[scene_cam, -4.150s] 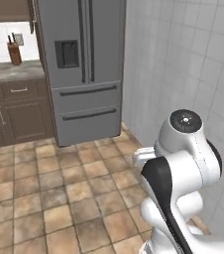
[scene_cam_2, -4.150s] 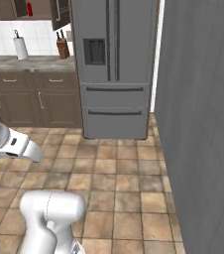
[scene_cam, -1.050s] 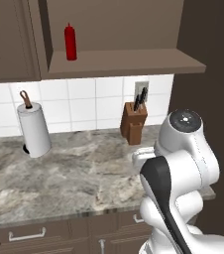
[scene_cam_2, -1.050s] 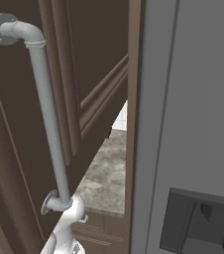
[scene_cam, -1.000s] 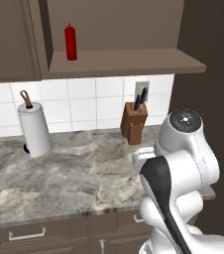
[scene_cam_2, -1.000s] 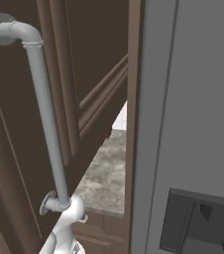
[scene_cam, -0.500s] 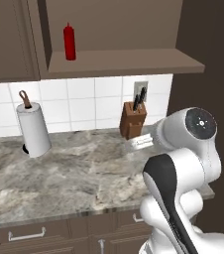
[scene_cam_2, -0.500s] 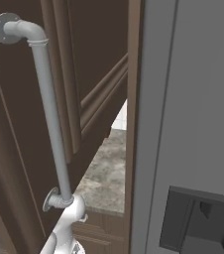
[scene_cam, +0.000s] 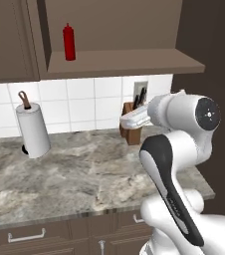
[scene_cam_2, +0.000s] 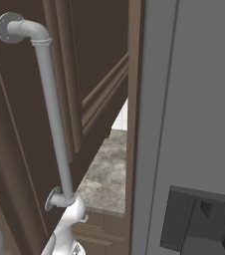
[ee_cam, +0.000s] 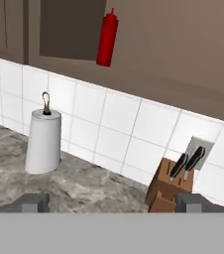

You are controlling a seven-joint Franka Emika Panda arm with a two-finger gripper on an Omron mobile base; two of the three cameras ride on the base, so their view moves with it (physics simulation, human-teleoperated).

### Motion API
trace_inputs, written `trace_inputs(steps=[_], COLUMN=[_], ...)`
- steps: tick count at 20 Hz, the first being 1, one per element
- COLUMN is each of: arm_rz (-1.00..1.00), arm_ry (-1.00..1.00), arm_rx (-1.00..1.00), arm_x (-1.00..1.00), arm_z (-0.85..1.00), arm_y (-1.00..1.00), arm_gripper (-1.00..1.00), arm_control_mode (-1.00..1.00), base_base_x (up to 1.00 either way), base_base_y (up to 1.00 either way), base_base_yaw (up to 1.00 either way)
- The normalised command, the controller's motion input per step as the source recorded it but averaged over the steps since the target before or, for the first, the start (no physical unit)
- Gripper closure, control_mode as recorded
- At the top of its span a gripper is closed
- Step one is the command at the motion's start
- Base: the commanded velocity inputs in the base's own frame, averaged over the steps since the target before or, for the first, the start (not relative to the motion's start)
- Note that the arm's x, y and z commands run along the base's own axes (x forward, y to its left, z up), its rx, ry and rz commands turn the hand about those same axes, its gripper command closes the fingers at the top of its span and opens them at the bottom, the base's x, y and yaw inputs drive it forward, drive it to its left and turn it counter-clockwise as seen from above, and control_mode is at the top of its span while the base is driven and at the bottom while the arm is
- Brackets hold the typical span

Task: Collect the paprika, ketchup, and shaker from the cabinet and place them next to the stove.

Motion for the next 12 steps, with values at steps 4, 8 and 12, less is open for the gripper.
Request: trace_inputs(steps=[4, 8, 12], arm_rz=[0.04, 0.04, 0.04], arm_ry=[-0.11, -0.08, -0.04], arm_rx=[-0.05, -0.02, -0.01], arm_x=[0.23, 0.02, 0.0], arm_z=[0.8, 0.86, 0.81], arm_y=[0.25, 0.13, 0.1], arm_gripper=[-1.0, -1.0, -1.0], arm_control_mode=[-1.0, -1.0, -1.0], base_base_x=[0.0, 0.0, 0.0], base_base_y=[0.0, 0.0, 0.0], base_base_yaw=[0.0, 0.0, 0.0])
